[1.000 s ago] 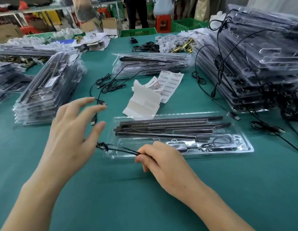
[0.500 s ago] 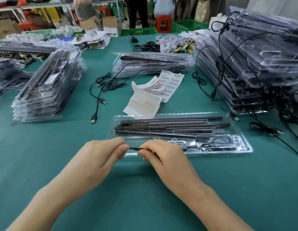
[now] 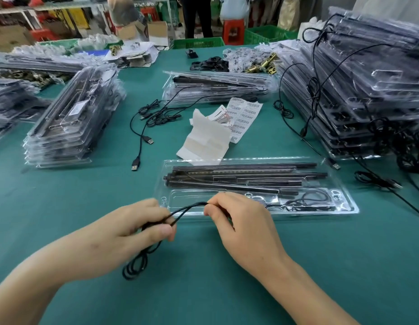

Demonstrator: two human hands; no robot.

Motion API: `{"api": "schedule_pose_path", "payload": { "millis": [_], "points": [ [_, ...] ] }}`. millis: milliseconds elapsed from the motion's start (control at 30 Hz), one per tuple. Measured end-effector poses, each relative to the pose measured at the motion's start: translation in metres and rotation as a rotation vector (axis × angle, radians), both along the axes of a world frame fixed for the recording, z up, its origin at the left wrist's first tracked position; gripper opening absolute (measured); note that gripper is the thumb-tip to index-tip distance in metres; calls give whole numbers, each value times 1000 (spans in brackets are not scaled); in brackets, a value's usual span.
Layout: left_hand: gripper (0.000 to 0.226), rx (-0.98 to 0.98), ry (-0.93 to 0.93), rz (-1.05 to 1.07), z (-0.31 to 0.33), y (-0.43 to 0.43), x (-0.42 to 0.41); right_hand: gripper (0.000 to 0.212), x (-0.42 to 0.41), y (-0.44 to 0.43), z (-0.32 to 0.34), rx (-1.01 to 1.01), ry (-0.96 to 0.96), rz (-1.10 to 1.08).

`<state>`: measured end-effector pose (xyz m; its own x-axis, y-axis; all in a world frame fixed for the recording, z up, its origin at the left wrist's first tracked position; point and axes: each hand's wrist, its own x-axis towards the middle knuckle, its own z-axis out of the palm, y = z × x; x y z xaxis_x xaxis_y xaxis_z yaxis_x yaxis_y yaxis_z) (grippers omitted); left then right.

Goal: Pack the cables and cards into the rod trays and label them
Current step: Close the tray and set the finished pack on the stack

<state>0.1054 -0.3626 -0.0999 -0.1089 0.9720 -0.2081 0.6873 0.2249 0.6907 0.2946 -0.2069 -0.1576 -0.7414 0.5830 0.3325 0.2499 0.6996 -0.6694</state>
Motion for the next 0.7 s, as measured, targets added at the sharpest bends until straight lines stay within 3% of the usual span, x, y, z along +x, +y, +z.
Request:
{"api": "schedule_pose_path", "payload": {
  "millis": [133,233,367,700],
  "points": [
    [38,116,-286,143,-12,11,16,17,0,7,0,-172,-14,-3],
    [15,228,-490,310,-24,23,34,17,0,13,5,-282,-28,20],
    [15,356,-481,477,-35,33,45,19,0,15,10,-265,-82,67],
    [17,507,-606,769,-45,31,61,43,3,-5,10,317,-254,133]
  ]
}}
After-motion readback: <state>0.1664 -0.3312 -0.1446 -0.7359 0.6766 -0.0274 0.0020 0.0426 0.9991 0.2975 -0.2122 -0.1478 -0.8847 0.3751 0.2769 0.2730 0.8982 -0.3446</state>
